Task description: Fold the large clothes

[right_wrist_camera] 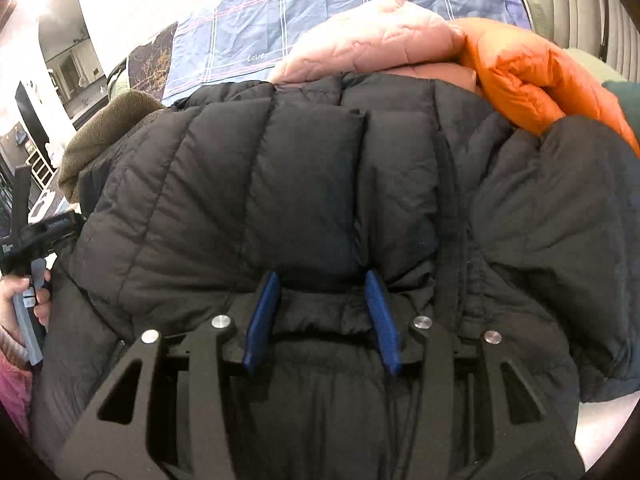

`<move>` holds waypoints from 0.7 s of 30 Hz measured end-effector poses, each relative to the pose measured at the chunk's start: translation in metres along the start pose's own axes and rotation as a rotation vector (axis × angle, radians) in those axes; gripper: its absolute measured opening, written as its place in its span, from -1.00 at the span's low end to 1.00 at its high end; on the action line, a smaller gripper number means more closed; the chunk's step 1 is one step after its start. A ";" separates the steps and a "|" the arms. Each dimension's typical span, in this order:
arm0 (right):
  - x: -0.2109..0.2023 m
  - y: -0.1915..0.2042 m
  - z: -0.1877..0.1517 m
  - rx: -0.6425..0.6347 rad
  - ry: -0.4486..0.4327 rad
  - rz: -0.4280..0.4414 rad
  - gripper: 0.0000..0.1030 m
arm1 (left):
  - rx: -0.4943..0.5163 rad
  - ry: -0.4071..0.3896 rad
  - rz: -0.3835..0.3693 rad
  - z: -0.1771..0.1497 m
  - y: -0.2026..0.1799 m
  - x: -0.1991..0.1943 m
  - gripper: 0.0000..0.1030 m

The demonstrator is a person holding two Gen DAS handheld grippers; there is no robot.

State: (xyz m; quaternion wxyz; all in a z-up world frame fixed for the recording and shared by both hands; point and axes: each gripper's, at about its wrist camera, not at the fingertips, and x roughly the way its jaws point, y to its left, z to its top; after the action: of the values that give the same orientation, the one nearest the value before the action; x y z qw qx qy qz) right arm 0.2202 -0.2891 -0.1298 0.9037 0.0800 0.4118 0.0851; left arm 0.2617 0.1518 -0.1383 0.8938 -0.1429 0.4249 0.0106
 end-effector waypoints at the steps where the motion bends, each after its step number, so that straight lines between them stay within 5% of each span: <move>1: 0.000 0.001 -0.001 0.000 -0.002 0.004 -0.06 | 0.008 -0.012 0.016 0.000 0.000 -0.005 0.09; 4: -0.006 -0.012 -0.002 -0.003 -0.003 0.015 0.01 | -0.031 -0.081 0.037 0.002 0.005 -0.031 -0.02; 8: -0.009 -0.017 -0.005 -0.006 -0.006 0.022 0.08 | -0.134 -0.163 -0.106 0.011 0.014 -0.067 -0.43; 13: -0.008 -0.014 -0.005 -0.008 -0.007 0.025 0.11 | -0.022 -0.162 -0.190 0.011 -0.030 -0.060 -0.57; 15: -0.007 -0.013 -0.006 -0.009 -0.006 0.022 0.10 | 0.059 -0.083 -0.091 0.007 -0.045 -0.024 -0.56; 16: -0.007 -0.012 -0.006 -0.010 -0.007 0.025 0.11 | 0.127 -0.030 0.021 0.000 -0.050 0.003 -0.58; 21: -0.006 -0.013 -0.007 -0.003 -0.005 0.035 0.11 | 0.192 -0.029 0.141 -0.010 -0.067 0.006 -0.58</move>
State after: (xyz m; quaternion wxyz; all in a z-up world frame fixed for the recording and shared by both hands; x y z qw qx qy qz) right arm 0.2123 -0.3026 -0.1328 0.9033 0.0861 0.4079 0.1015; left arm 0.2674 0.0843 -0.1318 0.9064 -0.0260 0.4201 0.0348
